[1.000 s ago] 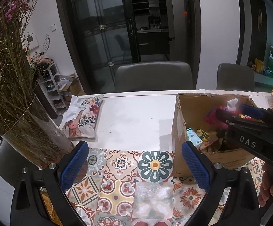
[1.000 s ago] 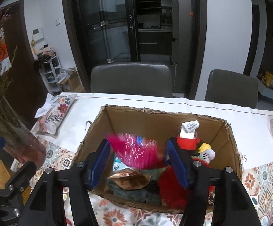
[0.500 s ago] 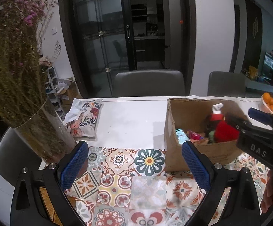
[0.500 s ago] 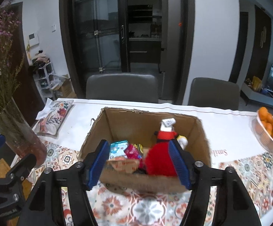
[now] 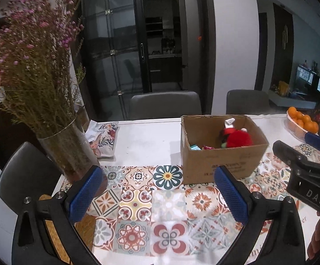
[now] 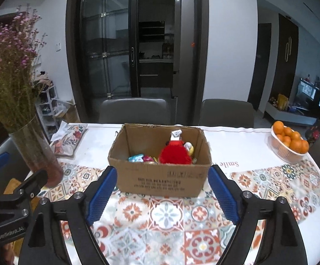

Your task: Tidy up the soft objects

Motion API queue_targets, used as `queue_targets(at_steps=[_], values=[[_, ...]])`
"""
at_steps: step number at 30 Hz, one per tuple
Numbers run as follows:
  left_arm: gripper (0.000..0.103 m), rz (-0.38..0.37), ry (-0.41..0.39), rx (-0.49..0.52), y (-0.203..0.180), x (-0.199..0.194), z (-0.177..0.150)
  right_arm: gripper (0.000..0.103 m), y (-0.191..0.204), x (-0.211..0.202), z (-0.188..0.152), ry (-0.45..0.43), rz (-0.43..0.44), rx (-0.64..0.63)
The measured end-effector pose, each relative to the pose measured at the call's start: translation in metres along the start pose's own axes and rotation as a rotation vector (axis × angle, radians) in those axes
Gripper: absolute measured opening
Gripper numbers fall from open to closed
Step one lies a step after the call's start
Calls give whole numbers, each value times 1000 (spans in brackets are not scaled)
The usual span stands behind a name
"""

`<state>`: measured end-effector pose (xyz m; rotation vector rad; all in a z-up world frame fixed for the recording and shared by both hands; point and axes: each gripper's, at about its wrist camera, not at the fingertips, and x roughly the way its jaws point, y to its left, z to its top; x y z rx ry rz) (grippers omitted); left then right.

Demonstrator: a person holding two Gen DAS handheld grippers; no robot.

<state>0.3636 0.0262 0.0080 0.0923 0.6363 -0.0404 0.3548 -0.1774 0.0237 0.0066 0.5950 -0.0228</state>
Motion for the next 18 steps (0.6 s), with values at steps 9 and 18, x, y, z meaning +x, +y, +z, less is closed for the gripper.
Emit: queue_targets(at_steps=[9,18], values=[[103,5,-32,11,-17,-54,-24,88,-16,-58,-31,-15,4,8],[103,6,-46,-3,-39,-114,-55,88,-41,-116,-63,-36,23,10]])
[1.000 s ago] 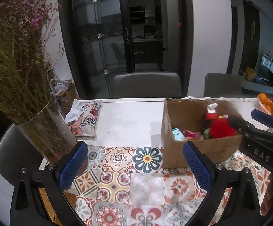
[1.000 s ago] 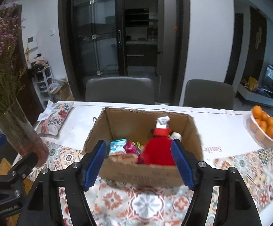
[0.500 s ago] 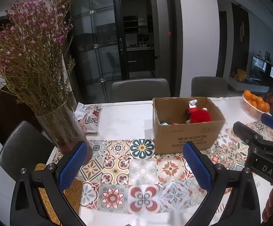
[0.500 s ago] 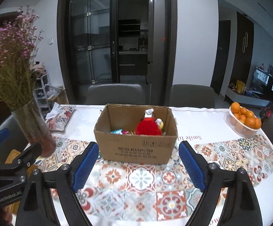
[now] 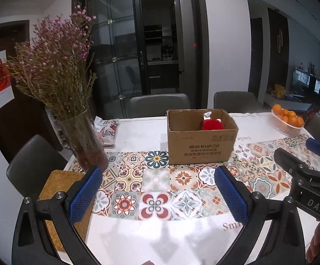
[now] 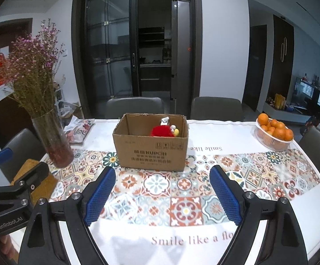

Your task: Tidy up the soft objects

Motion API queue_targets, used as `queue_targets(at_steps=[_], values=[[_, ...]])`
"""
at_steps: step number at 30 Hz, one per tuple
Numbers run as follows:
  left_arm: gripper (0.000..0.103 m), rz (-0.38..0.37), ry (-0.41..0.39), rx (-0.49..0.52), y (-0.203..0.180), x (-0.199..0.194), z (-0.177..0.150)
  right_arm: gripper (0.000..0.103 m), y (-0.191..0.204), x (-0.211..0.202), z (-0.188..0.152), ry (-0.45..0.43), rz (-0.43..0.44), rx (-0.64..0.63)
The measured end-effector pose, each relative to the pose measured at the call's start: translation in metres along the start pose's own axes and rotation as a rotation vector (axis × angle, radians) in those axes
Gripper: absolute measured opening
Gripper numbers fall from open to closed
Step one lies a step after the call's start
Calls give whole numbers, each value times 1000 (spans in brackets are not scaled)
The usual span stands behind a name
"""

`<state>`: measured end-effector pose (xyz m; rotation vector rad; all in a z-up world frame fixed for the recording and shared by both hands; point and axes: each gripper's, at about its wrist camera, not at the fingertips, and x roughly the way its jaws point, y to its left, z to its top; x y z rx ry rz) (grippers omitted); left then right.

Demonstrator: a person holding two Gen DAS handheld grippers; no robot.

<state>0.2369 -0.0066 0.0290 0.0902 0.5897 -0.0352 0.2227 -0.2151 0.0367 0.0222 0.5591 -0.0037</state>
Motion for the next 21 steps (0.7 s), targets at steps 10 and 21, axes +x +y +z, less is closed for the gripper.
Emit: queue_targets(at_steps=[10,21], values=[[103,-4,-28,-5,-19,-62,-30,91,-15,-62,-27,-37,-1,-5],[103,-14,-57,11,-33,-105,-49,92,-27,-100,-50,-50,-1,16]])
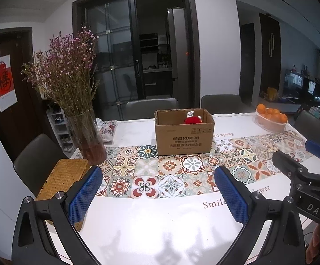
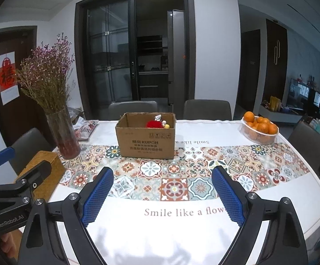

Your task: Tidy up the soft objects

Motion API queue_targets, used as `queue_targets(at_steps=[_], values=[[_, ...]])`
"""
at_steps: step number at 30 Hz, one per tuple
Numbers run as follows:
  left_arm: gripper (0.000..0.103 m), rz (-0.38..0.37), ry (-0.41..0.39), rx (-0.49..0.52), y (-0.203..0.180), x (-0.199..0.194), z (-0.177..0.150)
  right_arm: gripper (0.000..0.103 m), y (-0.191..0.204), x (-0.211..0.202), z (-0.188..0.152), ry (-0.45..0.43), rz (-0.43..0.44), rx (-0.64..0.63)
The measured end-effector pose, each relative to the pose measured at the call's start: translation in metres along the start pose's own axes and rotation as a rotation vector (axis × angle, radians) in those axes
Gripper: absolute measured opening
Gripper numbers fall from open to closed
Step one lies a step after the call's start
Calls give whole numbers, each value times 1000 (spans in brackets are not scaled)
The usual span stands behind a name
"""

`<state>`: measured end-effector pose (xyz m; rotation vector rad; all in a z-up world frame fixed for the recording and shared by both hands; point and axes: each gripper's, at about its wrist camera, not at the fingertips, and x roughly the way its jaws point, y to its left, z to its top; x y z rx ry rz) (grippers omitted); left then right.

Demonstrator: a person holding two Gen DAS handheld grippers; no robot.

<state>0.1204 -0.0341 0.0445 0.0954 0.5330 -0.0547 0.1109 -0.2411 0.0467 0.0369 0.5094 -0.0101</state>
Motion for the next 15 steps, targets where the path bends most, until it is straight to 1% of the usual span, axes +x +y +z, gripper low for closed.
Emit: queue_targets(at_steps=[6,15], values=[[103,-14,-10,5,-5,-10,-2,92,-7,-11,-5,-7,-9,7],[103,-8,-22,5,-8,-18,-5,92,-9,-16,-6,-9,-14,5]])
